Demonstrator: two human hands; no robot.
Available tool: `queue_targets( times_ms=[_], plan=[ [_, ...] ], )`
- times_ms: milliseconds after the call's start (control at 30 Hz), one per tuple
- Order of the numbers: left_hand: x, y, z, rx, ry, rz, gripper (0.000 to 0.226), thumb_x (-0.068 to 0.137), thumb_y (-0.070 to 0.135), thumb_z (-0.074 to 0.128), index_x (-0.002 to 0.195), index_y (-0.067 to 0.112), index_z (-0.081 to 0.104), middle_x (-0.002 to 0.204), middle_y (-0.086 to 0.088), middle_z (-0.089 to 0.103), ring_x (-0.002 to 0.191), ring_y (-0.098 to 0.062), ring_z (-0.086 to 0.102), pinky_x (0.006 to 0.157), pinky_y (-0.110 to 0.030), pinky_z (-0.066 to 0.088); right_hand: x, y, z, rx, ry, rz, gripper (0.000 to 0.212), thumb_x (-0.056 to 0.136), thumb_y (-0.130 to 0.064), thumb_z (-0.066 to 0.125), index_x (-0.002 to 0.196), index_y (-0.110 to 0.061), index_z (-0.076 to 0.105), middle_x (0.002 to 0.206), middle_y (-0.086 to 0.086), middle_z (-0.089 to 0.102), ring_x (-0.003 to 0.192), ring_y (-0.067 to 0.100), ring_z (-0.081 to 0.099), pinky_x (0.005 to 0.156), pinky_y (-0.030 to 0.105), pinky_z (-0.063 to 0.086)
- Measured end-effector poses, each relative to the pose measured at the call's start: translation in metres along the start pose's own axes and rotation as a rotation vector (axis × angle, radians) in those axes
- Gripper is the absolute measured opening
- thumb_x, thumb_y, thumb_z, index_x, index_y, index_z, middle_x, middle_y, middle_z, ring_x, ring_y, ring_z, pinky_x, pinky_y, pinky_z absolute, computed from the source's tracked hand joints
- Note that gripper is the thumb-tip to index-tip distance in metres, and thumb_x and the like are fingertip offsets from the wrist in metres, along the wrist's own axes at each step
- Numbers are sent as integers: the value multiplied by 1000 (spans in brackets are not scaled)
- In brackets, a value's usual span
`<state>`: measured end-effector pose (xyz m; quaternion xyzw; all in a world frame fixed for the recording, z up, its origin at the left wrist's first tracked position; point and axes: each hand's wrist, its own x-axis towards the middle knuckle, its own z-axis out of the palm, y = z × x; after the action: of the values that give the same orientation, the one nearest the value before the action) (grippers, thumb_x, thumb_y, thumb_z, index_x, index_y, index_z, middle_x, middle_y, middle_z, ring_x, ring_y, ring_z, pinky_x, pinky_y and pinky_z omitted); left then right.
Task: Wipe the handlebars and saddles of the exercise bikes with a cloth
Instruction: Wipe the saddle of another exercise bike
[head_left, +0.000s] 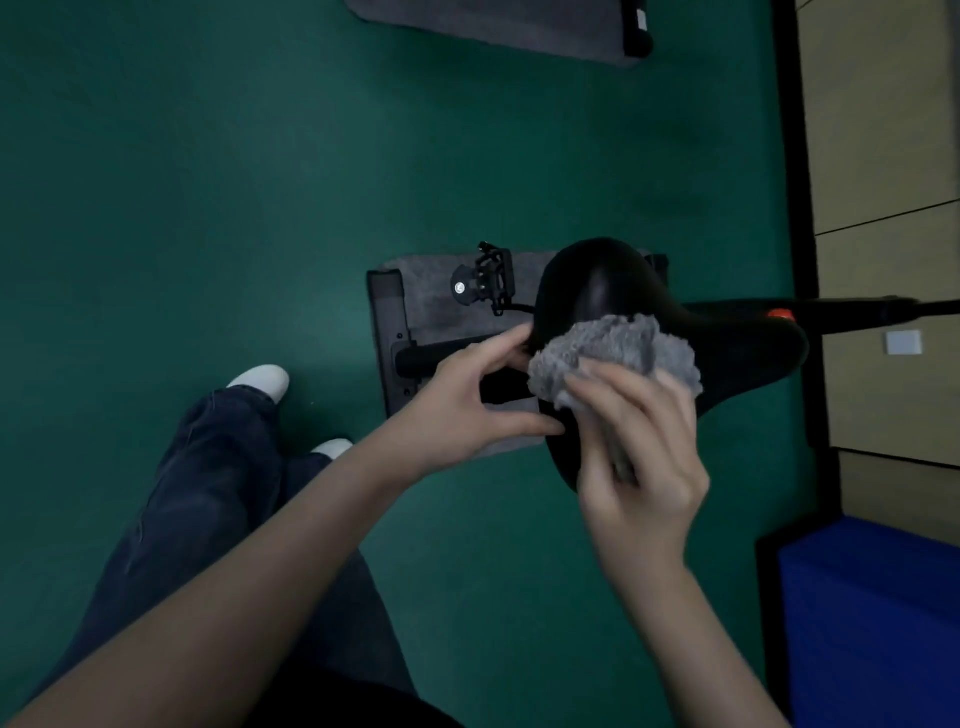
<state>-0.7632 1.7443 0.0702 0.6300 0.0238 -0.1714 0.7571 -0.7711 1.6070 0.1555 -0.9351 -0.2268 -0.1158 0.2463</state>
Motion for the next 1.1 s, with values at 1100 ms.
queue_targets(
  times_ms=[1100],
  plan=[
    [4,4,-3,138,-14,-12,91,51,51,80,133,29,47,107,7,65,107,-6,59,106,-37,41,107,20,12,58,-267,88,9,85,-7,62,87,-11,70,87,0,69,87,16,63,81,25,45]
  ],
)
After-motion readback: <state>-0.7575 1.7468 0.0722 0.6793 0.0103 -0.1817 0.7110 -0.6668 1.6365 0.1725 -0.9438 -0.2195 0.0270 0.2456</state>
